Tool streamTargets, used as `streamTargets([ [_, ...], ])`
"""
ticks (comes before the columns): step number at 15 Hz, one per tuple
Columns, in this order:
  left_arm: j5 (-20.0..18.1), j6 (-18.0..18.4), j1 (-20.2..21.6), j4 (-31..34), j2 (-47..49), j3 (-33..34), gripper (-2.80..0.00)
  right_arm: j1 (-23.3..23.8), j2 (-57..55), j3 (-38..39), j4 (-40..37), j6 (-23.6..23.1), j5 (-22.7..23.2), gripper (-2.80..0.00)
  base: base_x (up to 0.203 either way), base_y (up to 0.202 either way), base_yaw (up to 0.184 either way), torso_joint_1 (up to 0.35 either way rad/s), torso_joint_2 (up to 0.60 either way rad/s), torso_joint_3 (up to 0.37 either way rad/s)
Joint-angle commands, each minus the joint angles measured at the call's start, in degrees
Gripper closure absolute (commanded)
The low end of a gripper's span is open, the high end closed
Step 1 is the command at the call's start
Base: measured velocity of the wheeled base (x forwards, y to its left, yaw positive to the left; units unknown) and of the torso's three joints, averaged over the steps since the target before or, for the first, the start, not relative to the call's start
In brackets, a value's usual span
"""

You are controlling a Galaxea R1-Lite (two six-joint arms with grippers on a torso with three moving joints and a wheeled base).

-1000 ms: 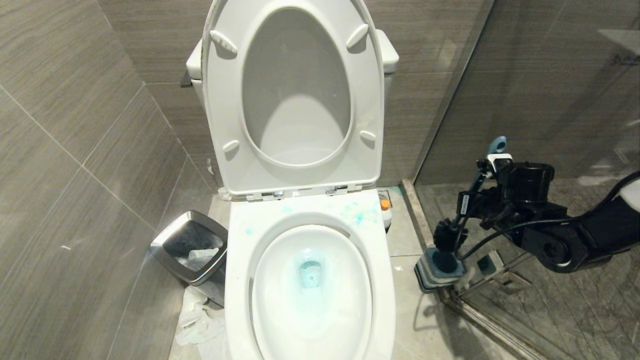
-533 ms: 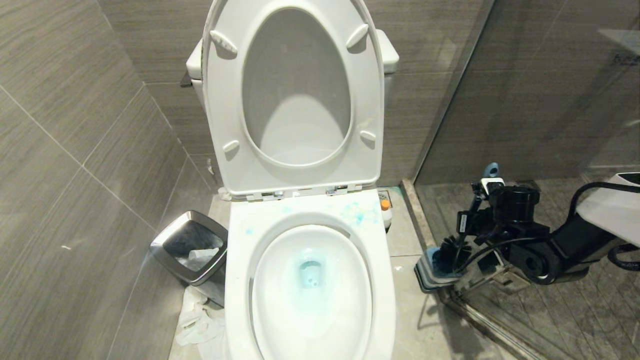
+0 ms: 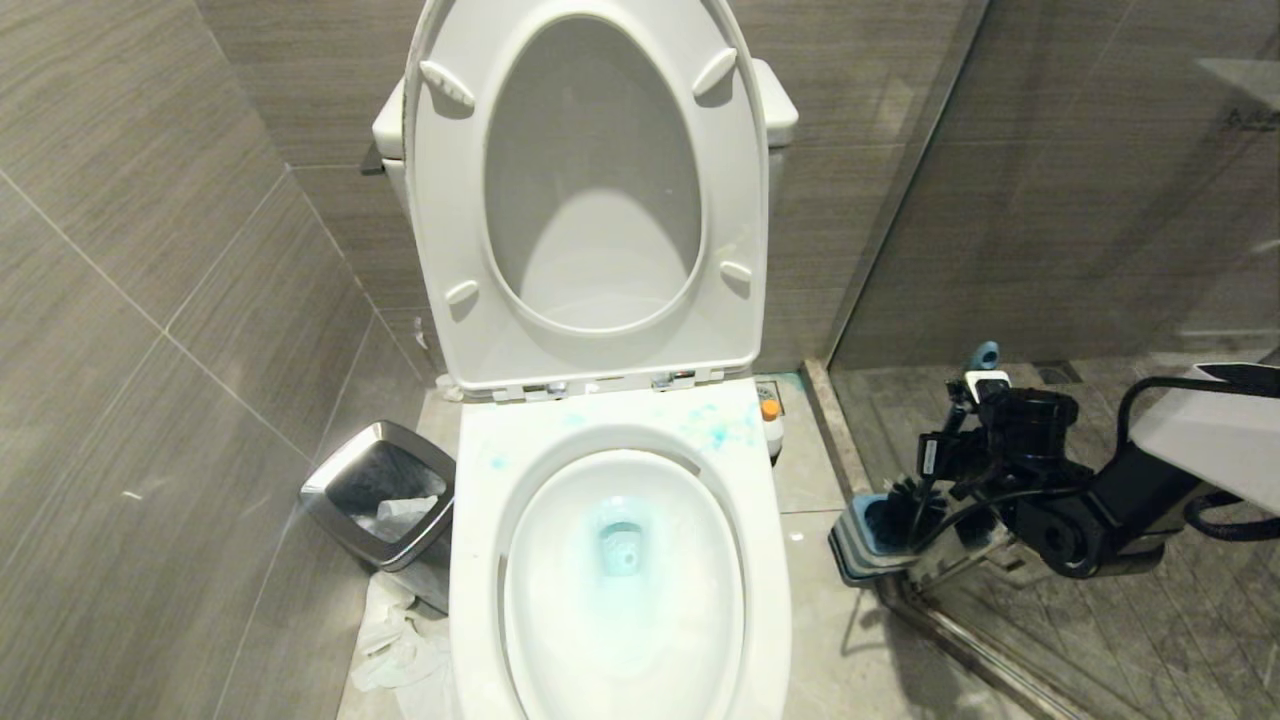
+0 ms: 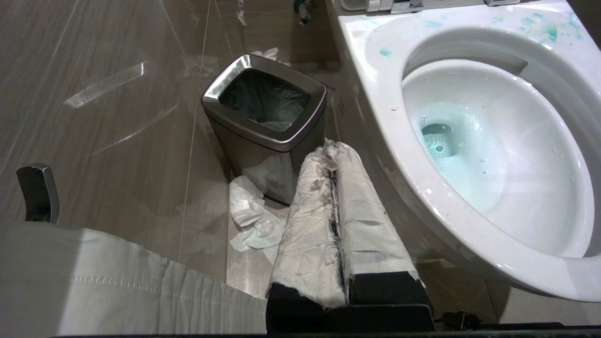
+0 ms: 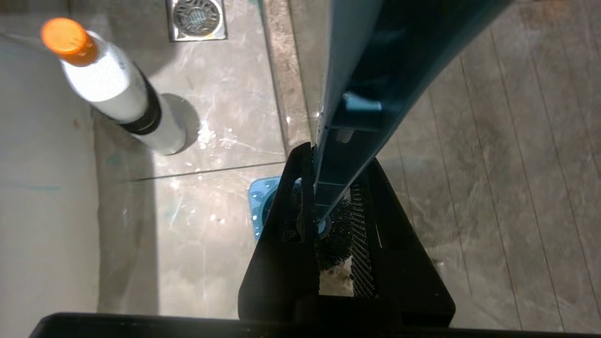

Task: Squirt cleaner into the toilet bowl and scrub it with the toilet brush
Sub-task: Put the toilet brush back

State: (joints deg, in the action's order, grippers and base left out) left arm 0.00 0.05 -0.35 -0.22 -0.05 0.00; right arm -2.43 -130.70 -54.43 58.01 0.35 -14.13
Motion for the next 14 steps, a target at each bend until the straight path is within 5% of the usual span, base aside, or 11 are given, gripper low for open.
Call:
streamTargets([
  [1,0.0,0.0,0.0,0.0,0.0,0.0,0.00,0.1,-3.1,-0.5,0.9,-0.1,-0.1,0.00,0.000,0.000,0.000,0.000,0.00,0.000],
  [14,0.0,0.0,0.0,0.0,0.0,0.0,0.00,0.0,-14.0,-4.4,3.6,-1.1,-0.1,0.00,0.000,0.000,0.000,0.000,0.00,0.000],
])
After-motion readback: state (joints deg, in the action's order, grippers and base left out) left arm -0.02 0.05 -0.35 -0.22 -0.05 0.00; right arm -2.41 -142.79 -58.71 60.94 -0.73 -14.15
